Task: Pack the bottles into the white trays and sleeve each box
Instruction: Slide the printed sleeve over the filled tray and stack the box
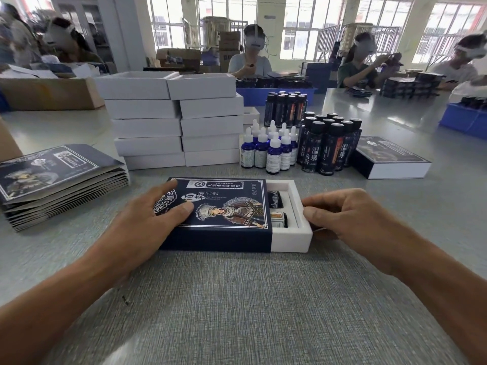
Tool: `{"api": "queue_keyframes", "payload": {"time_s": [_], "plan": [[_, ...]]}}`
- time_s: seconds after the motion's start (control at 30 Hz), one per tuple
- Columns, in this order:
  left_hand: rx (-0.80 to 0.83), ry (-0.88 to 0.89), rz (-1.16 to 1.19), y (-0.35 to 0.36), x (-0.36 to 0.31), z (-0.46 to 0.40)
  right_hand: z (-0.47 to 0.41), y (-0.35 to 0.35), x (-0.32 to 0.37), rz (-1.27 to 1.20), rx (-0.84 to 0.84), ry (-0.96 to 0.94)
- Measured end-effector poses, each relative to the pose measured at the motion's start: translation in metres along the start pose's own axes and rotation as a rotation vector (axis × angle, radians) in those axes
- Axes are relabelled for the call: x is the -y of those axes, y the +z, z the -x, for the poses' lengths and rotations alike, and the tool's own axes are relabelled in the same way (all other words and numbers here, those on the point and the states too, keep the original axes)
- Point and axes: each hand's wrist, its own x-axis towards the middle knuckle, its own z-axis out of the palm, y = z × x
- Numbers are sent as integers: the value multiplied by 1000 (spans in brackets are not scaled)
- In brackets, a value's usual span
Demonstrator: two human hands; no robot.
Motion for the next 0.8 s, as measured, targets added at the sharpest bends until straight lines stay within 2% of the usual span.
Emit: {"api": "queue_keyframes", "payload": {"time_s": [0.37,0.8], "plan": [[10,4,7,-1,2,-2,9,15,6,-47,108,-64],[29,20,-5,0,-1,-1,12,19,7,-35,136,-77]]}}
